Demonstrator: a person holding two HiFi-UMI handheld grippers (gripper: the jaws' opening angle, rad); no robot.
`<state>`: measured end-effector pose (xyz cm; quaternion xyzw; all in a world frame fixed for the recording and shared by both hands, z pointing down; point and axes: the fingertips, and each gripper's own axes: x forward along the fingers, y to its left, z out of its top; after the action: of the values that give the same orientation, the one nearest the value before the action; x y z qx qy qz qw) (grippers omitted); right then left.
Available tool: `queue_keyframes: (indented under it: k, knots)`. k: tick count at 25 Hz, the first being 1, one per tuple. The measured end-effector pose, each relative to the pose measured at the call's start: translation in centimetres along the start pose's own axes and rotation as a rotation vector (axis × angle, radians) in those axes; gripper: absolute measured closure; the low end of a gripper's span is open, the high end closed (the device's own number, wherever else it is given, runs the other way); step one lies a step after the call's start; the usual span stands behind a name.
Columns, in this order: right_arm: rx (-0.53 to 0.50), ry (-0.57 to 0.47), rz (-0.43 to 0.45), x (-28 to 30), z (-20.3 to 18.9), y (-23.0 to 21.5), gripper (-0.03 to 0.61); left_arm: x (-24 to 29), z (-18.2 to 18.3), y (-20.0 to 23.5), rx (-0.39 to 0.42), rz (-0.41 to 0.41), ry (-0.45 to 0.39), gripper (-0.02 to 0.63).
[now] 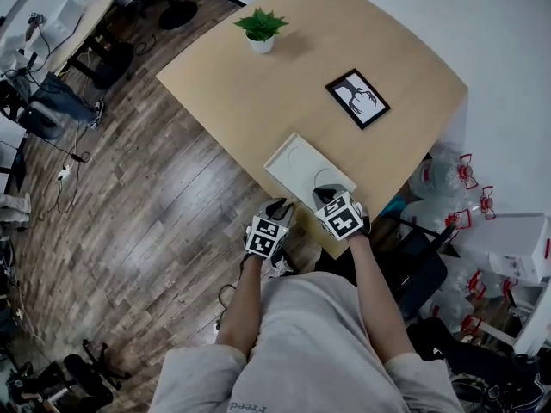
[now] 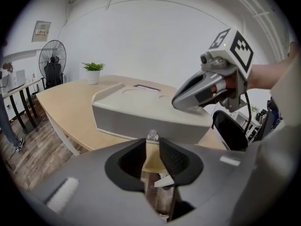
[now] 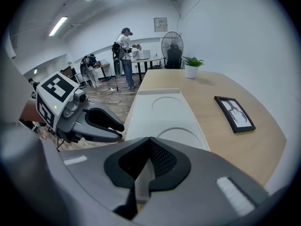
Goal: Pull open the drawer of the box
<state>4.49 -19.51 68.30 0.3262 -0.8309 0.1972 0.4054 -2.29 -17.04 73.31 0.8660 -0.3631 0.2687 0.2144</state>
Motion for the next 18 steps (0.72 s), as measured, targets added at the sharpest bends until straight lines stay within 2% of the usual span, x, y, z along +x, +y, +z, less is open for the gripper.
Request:
queue_keyframes:
  k: [12, 18]
  knots:
    - [0.008, 0.007, 0.008, 0.1, -0.3, 0.1, 0.577, 1.6, 0.4, -0.3, 0.017, -0.013, 0.027, 0.491]
    - [0.007, 0.005, 0.009, 0.2, -0.3, 0.1, 0.577, 1.6, 0.6, -0.6, 0.001, -0.021, 0.049, 0.491]
